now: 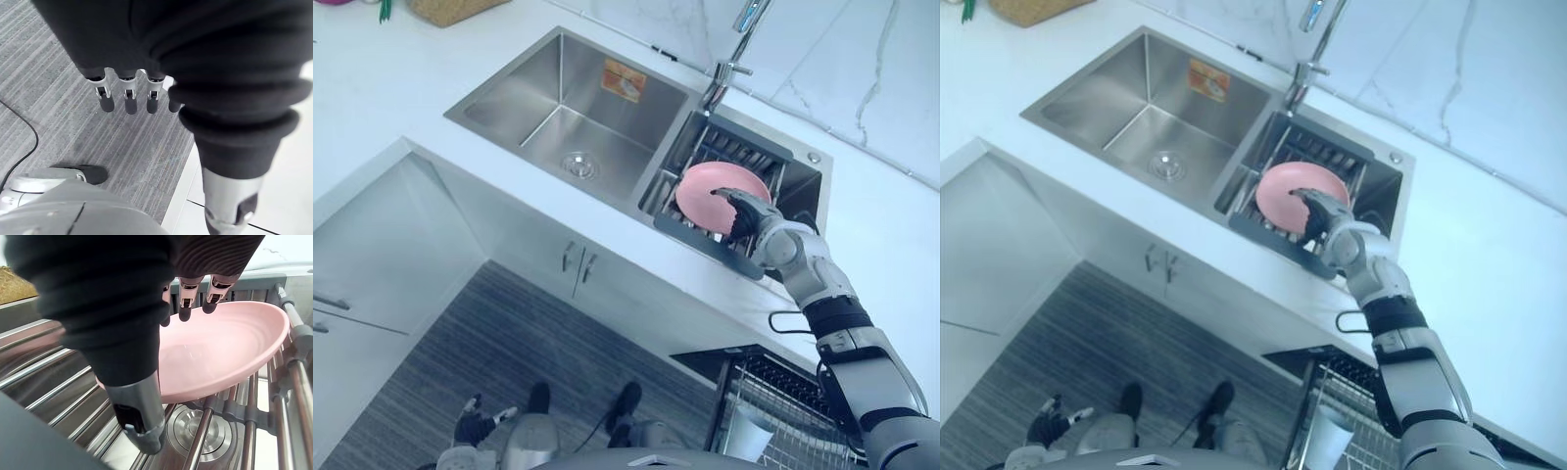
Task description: Walk over to the sink, pick up the cup, carry it to the dishwasher, place the cup inside the dishwasher, then close the dishwasher door
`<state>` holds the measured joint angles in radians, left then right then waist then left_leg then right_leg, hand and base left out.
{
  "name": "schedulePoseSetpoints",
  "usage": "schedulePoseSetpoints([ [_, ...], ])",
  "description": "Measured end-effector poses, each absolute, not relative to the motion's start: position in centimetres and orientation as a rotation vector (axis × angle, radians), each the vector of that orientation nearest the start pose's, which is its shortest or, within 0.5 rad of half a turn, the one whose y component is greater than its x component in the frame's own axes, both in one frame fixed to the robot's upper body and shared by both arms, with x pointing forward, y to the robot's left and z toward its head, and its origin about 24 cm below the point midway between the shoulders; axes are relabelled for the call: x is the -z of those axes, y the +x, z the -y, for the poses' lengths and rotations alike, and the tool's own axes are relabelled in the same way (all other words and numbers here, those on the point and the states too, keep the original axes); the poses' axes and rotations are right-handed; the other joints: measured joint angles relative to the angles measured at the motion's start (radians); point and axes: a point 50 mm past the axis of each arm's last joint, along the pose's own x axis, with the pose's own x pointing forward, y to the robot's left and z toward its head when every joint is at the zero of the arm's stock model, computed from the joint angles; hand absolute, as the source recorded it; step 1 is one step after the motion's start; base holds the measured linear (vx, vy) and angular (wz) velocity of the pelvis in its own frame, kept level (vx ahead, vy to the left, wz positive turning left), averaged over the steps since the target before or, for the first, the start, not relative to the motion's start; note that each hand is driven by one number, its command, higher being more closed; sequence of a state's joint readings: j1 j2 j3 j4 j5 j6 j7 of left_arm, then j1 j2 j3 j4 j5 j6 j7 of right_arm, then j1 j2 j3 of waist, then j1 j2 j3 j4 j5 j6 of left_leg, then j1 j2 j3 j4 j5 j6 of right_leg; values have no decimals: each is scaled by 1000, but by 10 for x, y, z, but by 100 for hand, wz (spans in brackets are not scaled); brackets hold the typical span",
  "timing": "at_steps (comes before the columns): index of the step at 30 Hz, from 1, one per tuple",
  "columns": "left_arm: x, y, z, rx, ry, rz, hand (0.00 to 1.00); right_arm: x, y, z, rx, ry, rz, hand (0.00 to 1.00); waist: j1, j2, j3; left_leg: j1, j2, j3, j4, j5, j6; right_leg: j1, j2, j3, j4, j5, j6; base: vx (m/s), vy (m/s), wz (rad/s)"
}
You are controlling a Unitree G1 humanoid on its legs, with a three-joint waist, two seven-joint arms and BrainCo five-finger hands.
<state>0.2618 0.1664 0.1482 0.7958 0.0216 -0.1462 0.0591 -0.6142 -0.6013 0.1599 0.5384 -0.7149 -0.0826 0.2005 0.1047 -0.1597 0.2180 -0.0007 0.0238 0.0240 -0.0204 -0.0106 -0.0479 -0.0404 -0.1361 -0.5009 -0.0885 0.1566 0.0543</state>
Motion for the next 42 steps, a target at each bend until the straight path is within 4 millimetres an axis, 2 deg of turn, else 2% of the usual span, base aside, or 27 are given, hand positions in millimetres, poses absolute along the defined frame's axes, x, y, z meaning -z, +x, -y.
schedulePoseSetpoints([
  [19, 133, 89, -244, -293, 160, -879, 0, -123, 358, 235, -170, -1529, -51, 0, 5, -8, 7, -13, -2, 9, 3, 1, 1, -17, -2, 15, 3, 7, -2, 8, 3, -1],
  [41, 131, 92, -248, -302, 157, -869, 0, -115, 354, 237, -180, -1606, -79, 0, 5, -9, 7, -14, 2, 32, 8, -2, -1, -27, 1, 34, 6, 10, -3, 6, 9, -3],
  [42, 131, 92, -248, -302, 157, -869, 0, -115, 354, 237, -180, -1606, -79, 100, 5, -9, 7, -15, 3, 32, 10, -2, -2, -27, 1, 34, 6, 10, -3, 0, 0, 0],
])
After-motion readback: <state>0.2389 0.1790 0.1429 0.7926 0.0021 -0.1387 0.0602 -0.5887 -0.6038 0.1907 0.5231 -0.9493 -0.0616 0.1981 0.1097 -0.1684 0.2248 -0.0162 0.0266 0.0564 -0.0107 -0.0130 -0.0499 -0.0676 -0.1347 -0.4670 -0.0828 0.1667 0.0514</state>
